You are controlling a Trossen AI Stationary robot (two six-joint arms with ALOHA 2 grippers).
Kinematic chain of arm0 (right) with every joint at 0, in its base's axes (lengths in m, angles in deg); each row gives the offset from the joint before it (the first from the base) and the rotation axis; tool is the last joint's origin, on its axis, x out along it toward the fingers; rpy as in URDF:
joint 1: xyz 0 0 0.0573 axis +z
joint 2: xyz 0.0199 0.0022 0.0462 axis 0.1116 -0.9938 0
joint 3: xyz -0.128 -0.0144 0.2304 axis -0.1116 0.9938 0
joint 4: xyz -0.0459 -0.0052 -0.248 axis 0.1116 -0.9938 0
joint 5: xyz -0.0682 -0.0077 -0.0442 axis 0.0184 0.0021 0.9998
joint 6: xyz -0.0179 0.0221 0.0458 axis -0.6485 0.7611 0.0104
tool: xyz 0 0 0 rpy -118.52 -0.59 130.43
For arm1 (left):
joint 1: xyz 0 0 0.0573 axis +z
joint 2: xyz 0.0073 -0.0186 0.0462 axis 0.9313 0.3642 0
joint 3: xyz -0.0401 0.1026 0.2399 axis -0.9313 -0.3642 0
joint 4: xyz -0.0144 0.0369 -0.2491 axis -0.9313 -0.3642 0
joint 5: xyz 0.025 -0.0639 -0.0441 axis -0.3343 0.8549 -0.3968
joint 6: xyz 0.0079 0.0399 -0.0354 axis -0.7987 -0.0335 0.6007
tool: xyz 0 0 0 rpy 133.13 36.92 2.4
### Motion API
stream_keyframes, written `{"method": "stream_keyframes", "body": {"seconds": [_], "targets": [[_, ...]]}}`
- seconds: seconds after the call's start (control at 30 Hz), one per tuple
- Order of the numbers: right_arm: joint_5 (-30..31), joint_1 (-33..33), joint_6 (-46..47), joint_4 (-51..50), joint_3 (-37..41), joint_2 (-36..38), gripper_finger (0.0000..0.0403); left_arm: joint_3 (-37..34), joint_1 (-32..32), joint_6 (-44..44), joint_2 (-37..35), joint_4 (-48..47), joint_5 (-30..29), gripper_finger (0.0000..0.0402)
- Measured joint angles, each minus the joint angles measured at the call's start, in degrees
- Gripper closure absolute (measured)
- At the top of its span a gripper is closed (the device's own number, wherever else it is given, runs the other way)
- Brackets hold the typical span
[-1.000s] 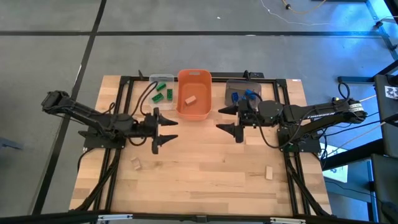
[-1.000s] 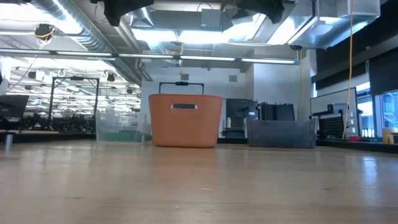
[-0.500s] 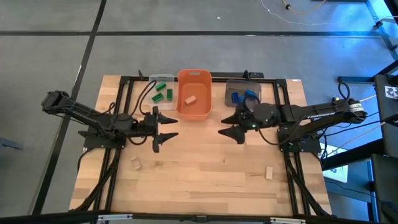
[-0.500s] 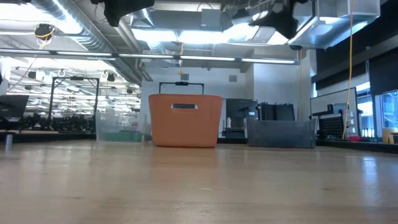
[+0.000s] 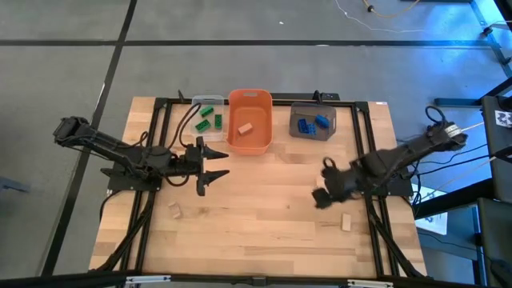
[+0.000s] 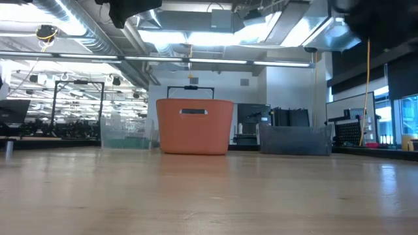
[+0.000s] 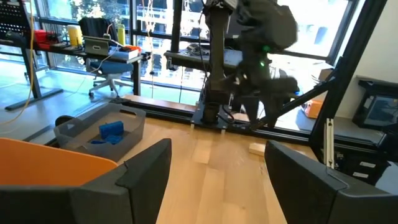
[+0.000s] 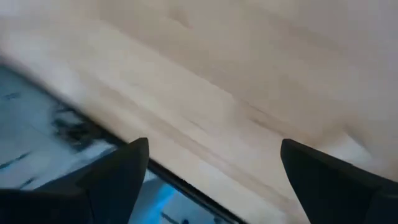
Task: Sort & place blocks by color
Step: Put the right brown block into the orange bin
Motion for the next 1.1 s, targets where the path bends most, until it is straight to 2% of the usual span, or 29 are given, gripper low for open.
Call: {"method": "stream_keyframes", "body": {"seconds": [0.23, 0.4, 0.57, 0.73, 0.9, 1.1], "targets": [[2.85, 14.45, 25.99, -10.2, 0.01, -6.04, 0.004, 0.0, 0.0, -0.02, 0.0, -0.03, 0.0, 0.015], [2.06, 20.23, 36.4, -10.81, 0.0, -12.98, 0.004, 0.0, 0.0, -0.02, 0.0, -0.01, -0.02, 0.015], [-2.75, 22.06, 38.0, -8.7, 1.37, -19.17, 0.004, 0.0, 0.0, -0.02, 0.01, 0.05, -0.02, 0.015], [-2.8, 22.44, 39.87, 3.16, 8.33, -19.38, 0.004, 0.0, 0.0, -0.02, 0.02, 0.97, -0.55, 0.015], [-2.76, 22.04, 39.97, 4.42, 12.18, -19.36, 0.004, 0.0, 0.02, -0.04, 0.02, 2.27, -0.95, 0.015], [-1.63, 21.39, 39.64, 11.03, 15.2, -18.99, 0.004, 0.0, 0.01, -0.04, 0.02, 2.7, -1.02, 0.015]]}}
